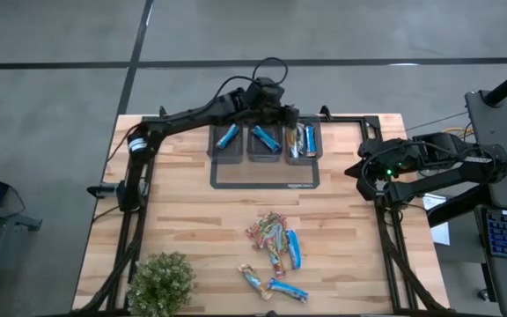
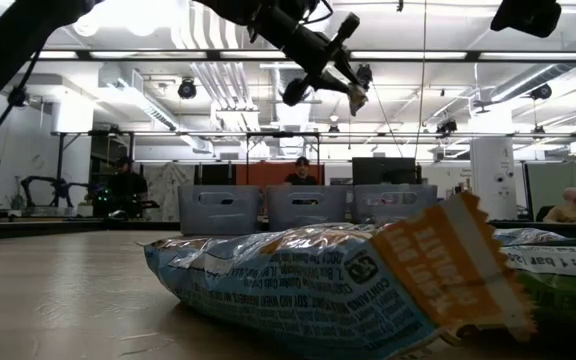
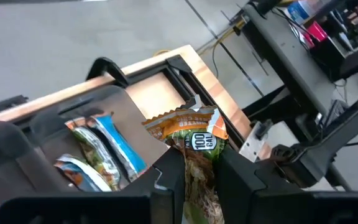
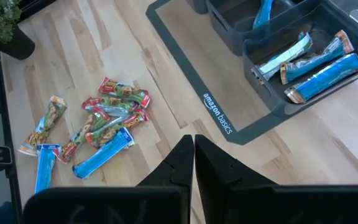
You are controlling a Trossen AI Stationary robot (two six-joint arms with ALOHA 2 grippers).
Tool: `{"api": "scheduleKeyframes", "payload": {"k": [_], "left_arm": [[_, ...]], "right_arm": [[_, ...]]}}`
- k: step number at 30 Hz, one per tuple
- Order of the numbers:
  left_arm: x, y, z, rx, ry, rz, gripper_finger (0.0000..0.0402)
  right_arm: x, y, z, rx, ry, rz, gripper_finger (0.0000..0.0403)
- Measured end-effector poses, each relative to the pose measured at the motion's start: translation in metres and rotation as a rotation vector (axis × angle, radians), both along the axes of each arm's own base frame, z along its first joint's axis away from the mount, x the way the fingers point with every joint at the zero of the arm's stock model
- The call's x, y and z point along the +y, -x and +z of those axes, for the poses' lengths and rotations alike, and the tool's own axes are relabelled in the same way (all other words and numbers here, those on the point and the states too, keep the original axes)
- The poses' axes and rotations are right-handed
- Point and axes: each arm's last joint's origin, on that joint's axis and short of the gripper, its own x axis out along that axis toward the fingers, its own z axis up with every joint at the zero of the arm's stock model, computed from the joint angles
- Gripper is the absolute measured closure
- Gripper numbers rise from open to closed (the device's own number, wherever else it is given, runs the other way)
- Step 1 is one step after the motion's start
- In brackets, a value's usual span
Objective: Pick and place Granola Bars by type
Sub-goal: Put the yellow granola bar into the right black bin
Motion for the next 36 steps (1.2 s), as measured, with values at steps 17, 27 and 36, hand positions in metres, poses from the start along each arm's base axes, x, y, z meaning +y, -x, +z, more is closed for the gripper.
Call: {"api": "scheduleKeyframes", "payload": {"k": [17, 27, 36], "left_arm": [[0.011, -0.028, -0.040, -0.028, 0.060, -0.026, 0.0345], [0.022, -0.038, -0.065, -0.029, 0.124, 0.006, 0.0345], [0.040, -0.039, -0.082, -0.036, 0.193, 0.062, 0.0345]], "right_arm": [[-0.001, 0.000, 0.000, -0.005, 0.002, -0.038, 0.0394], [-0.001, 0.000, 0.000, -0.004, 0.002, -0.038, 0.0394], [-0.001, -0.001, -0.004, 0.007, 0.000, -0.054, 0.0394]]}}
